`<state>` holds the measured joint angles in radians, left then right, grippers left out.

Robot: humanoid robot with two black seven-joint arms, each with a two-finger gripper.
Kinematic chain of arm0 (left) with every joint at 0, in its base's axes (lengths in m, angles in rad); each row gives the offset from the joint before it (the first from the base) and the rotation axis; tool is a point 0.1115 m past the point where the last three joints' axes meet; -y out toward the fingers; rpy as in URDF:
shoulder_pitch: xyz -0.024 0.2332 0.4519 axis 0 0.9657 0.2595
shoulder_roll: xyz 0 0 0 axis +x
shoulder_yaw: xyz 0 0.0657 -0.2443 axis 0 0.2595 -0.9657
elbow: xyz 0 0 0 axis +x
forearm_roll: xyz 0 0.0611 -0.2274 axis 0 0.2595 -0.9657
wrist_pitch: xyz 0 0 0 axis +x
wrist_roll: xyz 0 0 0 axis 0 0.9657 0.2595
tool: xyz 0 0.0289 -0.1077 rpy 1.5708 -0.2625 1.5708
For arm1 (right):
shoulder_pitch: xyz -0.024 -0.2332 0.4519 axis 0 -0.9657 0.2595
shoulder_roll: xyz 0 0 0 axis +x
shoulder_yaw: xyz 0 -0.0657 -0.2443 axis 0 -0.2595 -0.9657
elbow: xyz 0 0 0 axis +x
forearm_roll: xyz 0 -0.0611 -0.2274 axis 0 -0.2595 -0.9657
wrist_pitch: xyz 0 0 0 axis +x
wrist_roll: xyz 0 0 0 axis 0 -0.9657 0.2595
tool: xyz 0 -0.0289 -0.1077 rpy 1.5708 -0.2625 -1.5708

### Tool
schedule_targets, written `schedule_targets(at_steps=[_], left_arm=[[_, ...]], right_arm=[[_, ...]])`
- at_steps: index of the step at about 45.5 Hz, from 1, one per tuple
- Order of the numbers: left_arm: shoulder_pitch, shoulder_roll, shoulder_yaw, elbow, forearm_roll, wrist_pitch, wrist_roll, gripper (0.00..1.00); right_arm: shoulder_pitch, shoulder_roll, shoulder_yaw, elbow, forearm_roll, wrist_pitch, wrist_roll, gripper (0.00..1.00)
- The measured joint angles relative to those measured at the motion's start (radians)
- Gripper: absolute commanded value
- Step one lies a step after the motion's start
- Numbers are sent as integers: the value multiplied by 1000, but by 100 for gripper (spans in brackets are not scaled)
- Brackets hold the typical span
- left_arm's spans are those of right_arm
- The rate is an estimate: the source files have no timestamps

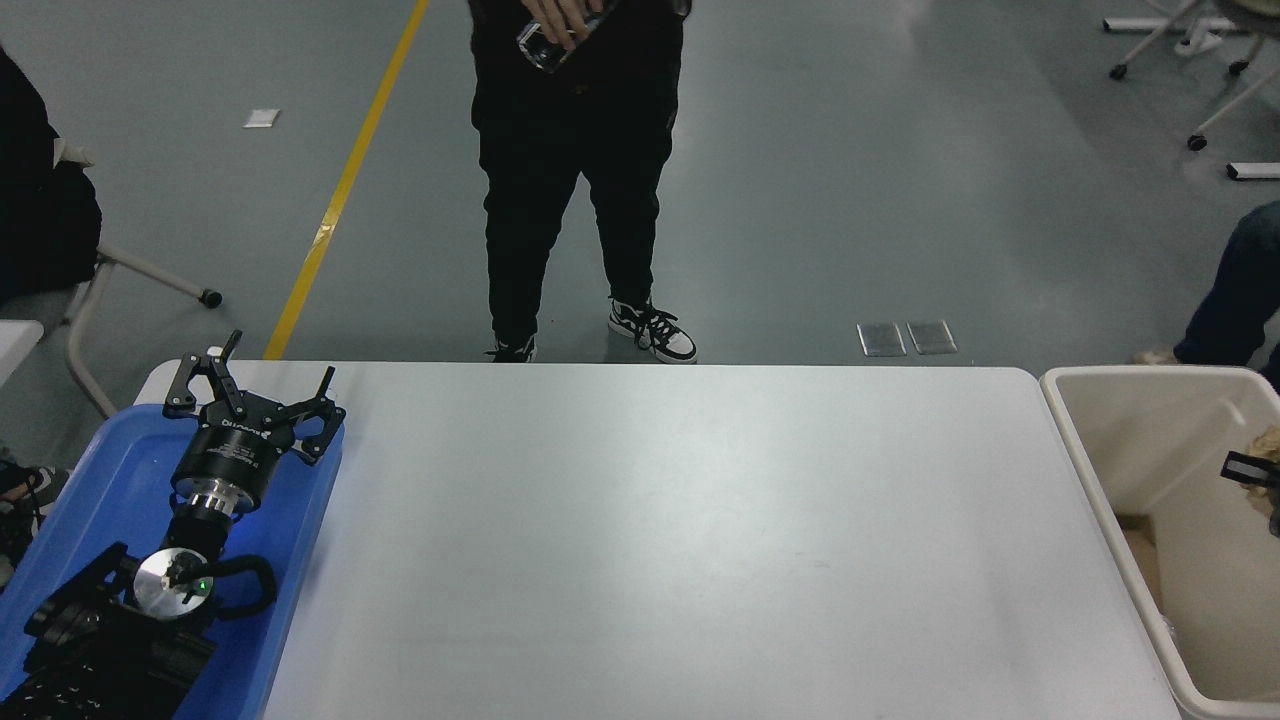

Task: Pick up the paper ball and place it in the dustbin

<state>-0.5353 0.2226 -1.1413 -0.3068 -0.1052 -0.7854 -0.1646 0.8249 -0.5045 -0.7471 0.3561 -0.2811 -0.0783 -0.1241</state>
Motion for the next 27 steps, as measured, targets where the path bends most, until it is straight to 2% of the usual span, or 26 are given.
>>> schedule_targets(at_steps=[5, 6, 10, 11, 12, 13, 14, 27], left_arm=[[0, 0, 0, 0, 0, 0, -1, 99], [0, 0, 0, 0, 0, 0, -1, 99], [0, 0, -1, 0, 0, 0, -1, 99], [0, 0, -1, 0, 0, 0, -1, 99], [0, 0, -1, 0, 0, 0, -1, 99], [0, 0, -1, 0, 0, 0, -1, 99], [0, 0, -1, 0, 0, 0, -1, 99], [0, 0, -1, 0, -1, 0, -1, 99]], right_arm=[[-50, 32, 46, -33, 20, -14, 0, 0], [-55, 36, 52, -38, 23, -17, 0, 2], [-76, 50, 71, -50, 31, -29, 0, 21], [-80, 53, 75, -53, 33, -32, 0, 30], [-85, 56, 79, -56, 35, -35, 0, 44], [-88, 58, 82, -57, 36, -37, 0, 69], [-90, 60, 84, -58, 37, -39, 0, 100], [-101, 69, 99, -65, 45, -48, 0, 100]])
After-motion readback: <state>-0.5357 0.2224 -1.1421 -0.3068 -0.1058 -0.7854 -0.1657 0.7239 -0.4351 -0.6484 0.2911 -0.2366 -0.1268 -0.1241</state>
